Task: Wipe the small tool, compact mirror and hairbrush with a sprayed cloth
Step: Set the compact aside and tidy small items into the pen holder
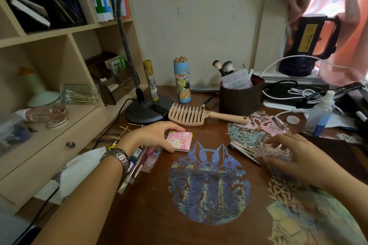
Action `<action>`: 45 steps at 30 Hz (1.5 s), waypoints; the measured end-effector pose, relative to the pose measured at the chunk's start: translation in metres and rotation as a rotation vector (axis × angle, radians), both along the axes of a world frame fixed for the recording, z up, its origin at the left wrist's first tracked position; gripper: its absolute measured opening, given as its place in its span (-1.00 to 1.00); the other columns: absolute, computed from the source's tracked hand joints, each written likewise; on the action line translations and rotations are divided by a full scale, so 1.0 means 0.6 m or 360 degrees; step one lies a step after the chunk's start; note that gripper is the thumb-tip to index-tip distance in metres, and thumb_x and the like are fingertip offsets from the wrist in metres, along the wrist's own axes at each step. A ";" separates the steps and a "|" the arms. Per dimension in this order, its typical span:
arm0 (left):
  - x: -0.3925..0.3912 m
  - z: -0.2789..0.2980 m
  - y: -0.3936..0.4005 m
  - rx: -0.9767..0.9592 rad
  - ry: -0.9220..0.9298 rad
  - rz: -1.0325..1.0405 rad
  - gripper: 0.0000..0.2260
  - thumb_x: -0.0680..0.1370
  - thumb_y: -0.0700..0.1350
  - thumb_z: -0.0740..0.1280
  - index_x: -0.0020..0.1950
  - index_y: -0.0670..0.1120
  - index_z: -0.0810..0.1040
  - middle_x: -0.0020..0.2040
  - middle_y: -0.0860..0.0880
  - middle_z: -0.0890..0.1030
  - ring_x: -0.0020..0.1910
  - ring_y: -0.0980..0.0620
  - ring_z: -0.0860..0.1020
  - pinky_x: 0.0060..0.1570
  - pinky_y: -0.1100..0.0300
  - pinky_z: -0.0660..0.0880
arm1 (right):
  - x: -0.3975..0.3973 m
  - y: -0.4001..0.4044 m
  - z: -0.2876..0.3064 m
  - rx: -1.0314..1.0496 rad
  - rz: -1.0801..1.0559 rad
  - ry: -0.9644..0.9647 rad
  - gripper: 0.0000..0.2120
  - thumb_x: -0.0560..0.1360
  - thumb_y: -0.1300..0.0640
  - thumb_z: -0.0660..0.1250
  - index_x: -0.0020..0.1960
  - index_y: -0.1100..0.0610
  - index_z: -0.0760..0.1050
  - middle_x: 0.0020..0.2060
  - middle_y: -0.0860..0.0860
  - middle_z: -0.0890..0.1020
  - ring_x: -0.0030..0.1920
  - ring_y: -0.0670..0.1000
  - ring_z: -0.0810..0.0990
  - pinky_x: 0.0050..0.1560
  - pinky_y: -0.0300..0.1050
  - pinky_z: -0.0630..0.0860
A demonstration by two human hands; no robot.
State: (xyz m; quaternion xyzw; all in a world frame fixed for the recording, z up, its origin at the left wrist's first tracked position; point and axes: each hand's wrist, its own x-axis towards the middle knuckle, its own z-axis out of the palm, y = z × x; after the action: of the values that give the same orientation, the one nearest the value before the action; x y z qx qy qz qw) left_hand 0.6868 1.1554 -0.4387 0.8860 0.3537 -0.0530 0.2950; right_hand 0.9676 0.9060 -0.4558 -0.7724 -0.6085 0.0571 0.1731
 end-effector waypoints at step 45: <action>0.173 -0.035 -0.189 0.0798 -0.0380 -0.0065 -0.65 0.54 -0.06 0.32 0.32 0.12 0.42 0.27 0.14 0.47 0.25 0.14 0.40 0.21 0.19 0.40 | -0.022 -0.001 -0.005 0.0089 0.0150 -0.0176 -0.83 0.48 -0.02 0.31 0.06 -0.05 0.49 0.01 -0.11 0.56 0.09 -0.05 0.46 0.03 -0.19 0.41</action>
State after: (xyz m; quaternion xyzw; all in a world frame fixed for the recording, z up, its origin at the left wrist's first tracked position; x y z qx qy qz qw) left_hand 0.7904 1.0420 -0.4597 0.9383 0.3005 0.1351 0.1050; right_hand 0.9546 0.9052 -0.4586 -0.7396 -0.6543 0.0055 0.1579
